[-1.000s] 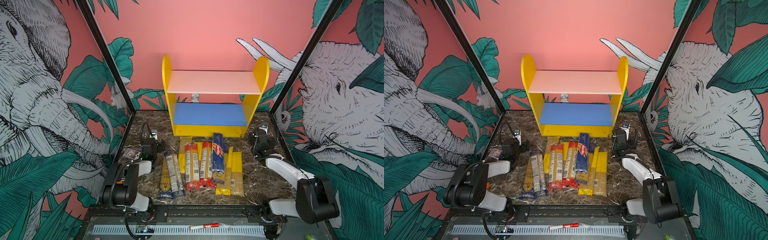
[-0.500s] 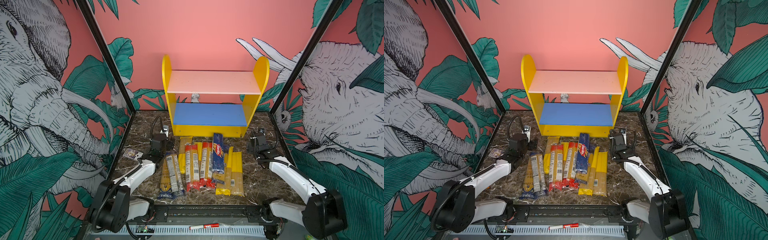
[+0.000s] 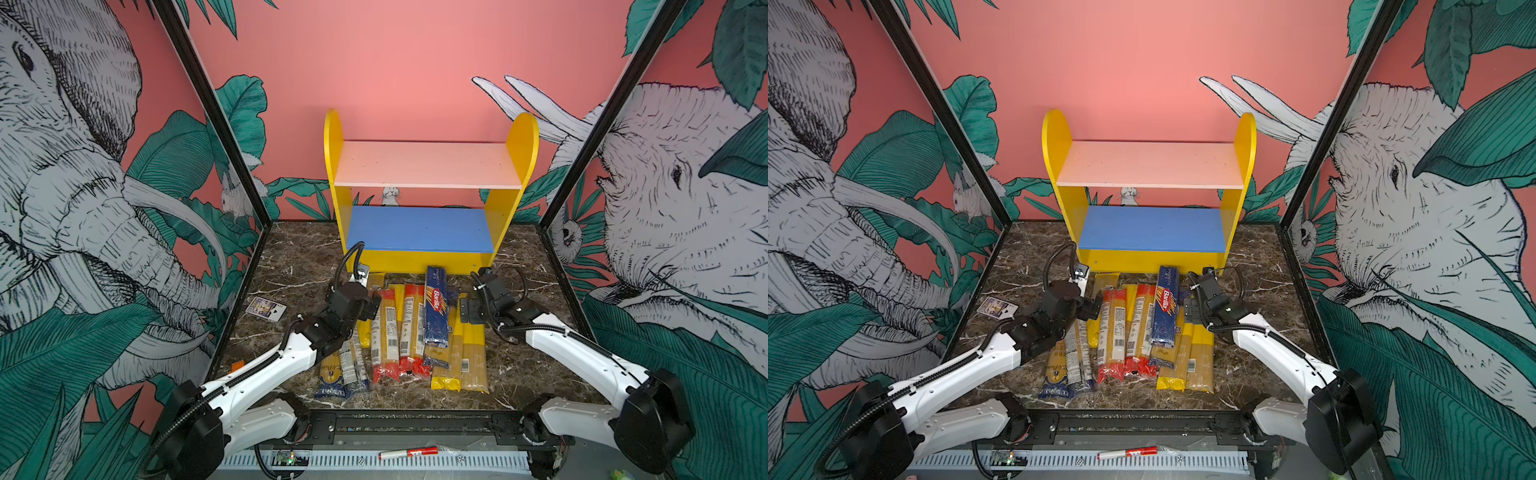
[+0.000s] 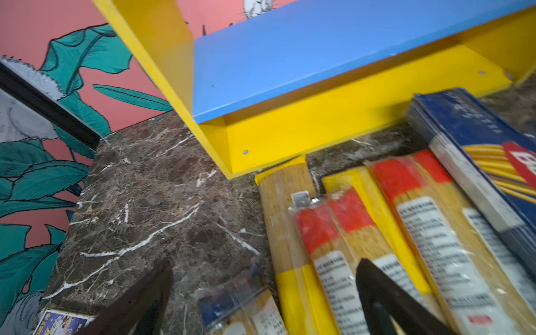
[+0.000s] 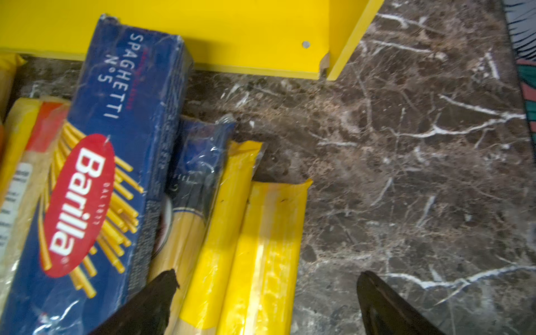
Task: Arrange pasta packages on shelves
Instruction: Pick up the pasta box from the pasta bags.
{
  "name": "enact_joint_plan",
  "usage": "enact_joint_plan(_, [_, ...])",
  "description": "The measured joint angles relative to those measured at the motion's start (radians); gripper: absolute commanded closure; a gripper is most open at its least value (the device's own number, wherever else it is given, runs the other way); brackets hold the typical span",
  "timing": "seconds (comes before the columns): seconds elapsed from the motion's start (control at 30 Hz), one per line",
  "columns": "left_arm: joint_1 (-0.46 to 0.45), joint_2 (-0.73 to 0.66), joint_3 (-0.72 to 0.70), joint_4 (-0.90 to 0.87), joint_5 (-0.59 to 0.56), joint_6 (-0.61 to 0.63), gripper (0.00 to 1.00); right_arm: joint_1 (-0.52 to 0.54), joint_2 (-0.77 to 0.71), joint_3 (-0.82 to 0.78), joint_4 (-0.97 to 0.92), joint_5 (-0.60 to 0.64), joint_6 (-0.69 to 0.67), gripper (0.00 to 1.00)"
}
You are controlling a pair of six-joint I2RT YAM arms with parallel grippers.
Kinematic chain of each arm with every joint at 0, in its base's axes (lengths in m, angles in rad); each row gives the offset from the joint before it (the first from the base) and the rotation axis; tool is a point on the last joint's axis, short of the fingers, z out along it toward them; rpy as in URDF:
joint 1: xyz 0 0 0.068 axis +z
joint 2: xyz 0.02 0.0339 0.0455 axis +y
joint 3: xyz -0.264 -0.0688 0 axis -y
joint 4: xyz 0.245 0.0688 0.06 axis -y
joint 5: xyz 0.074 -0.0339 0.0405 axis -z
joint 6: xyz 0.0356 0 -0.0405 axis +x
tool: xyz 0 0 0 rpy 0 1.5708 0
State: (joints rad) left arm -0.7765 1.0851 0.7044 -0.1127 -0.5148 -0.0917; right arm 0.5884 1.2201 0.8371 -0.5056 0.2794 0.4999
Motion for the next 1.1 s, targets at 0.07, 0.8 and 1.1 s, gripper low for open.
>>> enact_joint_plan(0.07, [-0.038,-0.008,0.002,-0.027,-0.010,-0.010,0.01,0.042,0.003,0.000,-0.002,-0.013,0.027,0.01])
enact_joint_plan(0.8, [-0.105,-0.233,0.010,-0.261,0.006,-0.137,0.01,0.211,0.272,0.114,0.099,-0.171,0.166,0.15])
enact_joint_plan(1.1, [-0.105,-0.240,-0.007,-0.283,0.008,-0.145,0.01,0.210,0.309,0.122,0.095,-0.172,0.206,0.33])
